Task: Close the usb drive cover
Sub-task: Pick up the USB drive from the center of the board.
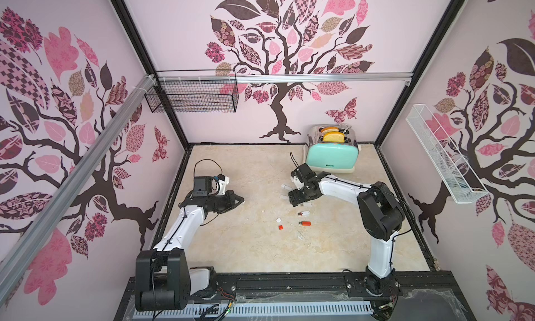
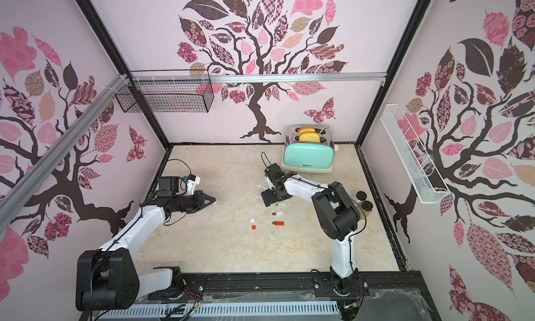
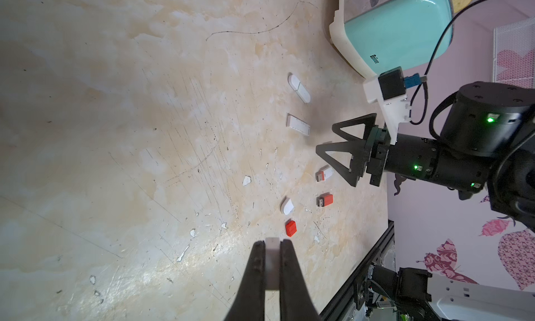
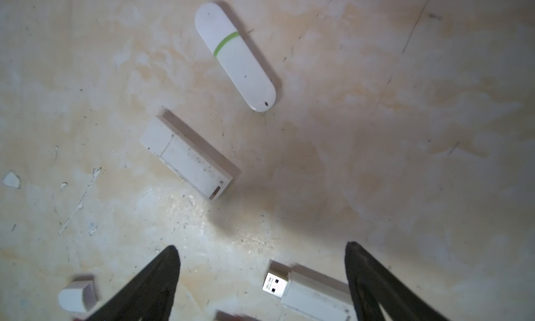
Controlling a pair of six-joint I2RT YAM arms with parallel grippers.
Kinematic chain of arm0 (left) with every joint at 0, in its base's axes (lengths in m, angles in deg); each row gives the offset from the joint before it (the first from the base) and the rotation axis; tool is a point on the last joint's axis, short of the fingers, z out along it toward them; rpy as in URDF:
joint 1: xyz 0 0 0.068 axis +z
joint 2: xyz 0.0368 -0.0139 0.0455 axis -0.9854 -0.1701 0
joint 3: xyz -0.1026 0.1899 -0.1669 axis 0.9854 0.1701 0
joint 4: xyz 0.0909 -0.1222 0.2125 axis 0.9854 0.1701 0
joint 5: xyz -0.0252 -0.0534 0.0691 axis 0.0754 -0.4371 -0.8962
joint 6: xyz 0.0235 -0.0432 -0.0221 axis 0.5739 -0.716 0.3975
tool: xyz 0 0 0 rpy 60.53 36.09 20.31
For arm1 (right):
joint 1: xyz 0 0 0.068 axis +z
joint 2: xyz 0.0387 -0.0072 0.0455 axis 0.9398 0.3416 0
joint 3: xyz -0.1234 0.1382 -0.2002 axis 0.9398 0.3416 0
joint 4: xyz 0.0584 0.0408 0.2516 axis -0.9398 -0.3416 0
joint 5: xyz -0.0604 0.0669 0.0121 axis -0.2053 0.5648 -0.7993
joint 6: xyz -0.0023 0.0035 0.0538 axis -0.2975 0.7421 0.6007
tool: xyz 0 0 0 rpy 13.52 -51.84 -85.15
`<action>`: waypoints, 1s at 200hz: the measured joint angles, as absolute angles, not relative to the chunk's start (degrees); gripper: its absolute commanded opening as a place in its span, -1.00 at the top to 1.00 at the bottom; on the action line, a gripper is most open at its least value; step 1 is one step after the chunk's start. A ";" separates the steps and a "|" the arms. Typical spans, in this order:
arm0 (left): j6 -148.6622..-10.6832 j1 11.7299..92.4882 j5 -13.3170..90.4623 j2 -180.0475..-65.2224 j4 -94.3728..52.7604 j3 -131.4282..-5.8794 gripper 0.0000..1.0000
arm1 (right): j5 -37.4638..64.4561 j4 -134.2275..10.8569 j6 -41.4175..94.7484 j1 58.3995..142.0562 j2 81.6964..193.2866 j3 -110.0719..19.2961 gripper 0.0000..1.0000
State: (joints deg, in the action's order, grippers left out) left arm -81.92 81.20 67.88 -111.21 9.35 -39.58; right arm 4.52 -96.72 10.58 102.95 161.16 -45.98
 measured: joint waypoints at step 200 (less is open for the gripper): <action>-81.68 81.38 67.71 -111.08 9.90 -39.60 1.00 | 2.34 -101.77 8.13 102.34 161.33 -44.47 0.05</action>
